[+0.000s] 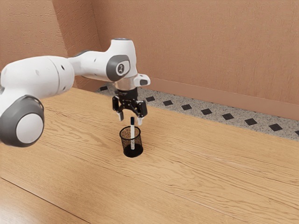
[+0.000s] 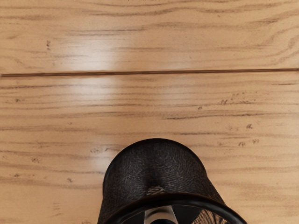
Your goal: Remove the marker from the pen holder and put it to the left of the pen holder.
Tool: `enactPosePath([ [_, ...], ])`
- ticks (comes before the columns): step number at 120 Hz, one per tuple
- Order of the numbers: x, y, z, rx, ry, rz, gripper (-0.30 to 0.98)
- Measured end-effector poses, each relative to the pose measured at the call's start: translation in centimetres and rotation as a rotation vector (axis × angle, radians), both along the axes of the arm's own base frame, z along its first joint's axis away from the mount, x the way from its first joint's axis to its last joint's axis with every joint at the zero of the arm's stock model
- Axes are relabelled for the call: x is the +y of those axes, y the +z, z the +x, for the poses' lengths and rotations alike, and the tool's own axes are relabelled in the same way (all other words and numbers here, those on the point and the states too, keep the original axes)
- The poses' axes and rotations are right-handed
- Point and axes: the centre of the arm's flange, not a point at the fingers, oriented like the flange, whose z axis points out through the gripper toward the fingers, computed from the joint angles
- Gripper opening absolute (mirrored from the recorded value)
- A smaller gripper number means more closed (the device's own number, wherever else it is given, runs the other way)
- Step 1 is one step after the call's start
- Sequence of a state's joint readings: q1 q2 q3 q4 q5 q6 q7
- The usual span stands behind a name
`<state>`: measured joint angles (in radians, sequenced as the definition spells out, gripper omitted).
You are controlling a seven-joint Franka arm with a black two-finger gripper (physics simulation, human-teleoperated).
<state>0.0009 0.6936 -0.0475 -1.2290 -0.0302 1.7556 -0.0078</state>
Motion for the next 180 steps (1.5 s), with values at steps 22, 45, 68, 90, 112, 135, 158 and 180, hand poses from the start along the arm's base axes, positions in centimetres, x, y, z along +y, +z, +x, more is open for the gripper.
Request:
enactPosePath([
  [22, 0.1, -0.2, 0.4, 0.003, 0.000, 0.002, 0.51],
  [45, 0.1, -0.7, 0.3, 0.011, 0.000, -0.001, 0.13],
  [68, 0.0, -0.2, 0.3, 0.003, 0.000, 0.000, -0.02],
  [90, 0.0, 9.8, -1.0, -0.101, -0.003, 0.006, -0.06],
  [112, 3.4, 15.9, -4.2, -0.061, 0.050, 0.041, -0.08],
  [135, 5.7, 7.1, -6.2, 0.313, 0.118, 0.075, -0.08],
  [158, 7.4, -2.5, -7.4, 0.592, 0.169, 0.094, -0.08],
  [180, 8.7, -5.3, -8.1, 0.686, 0.204, 0.102, -0.08],
])
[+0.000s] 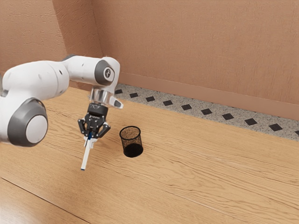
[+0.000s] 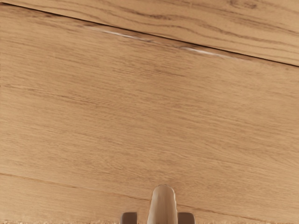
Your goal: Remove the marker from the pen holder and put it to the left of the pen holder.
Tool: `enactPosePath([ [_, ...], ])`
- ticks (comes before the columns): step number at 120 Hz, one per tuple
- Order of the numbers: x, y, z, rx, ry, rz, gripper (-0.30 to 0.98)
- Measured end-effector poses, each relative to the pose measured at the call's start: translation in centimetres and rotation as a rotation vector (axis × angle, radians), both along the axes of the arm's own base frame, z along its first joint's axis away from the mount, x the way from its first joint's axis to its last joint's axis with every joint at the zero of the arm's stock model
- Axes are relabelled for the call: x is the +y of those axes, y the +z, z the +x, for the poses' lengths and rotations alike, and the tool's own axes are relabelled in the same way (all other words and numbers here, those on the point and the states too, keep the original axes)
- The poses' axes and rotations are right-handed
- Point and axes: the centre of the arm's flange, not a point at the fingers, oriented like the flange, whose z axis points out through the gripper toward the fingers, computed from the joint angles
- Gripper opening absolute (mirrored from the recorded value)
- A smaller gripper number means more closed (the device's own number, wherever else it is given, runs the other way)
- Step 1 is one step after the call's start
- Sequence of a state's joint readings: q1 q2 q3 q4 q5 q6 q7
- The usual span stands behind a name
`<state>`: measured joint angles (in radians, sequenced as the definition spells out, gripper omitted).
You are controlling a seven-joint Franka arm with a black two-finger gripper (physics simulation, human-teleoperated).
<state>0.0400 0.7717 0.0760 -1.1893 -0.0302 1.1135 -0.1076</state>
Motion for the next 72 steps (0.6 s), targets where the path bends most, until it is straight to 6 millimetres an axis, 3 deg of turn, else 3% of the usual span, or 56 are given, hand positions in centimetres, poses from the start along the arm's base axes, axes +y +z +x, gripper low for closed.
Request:
enactPosePath([
  [14, 0.2, -0.5, -0.2, 0.021, 0.011, 0.007, -0.05],
  [34, 0.5, -1.2, -0.2, 0.023, 0.031, 0.008, 0.31],
  [40, 1.4, -0.2, 0.0, -0.006, 0.044, 0.023, 0.39],
  [48, 1.8, 3.8, 0.4, -0.093, 0.058, 0.022, 0.47],
  [60, -0.1, 13.8, 0.4, -0.302, 0.031, -0.003, 0.55],
  [72, -2.0, 22.0, -4.7, -0.472, -0.009, -0.002, 0.60],
])
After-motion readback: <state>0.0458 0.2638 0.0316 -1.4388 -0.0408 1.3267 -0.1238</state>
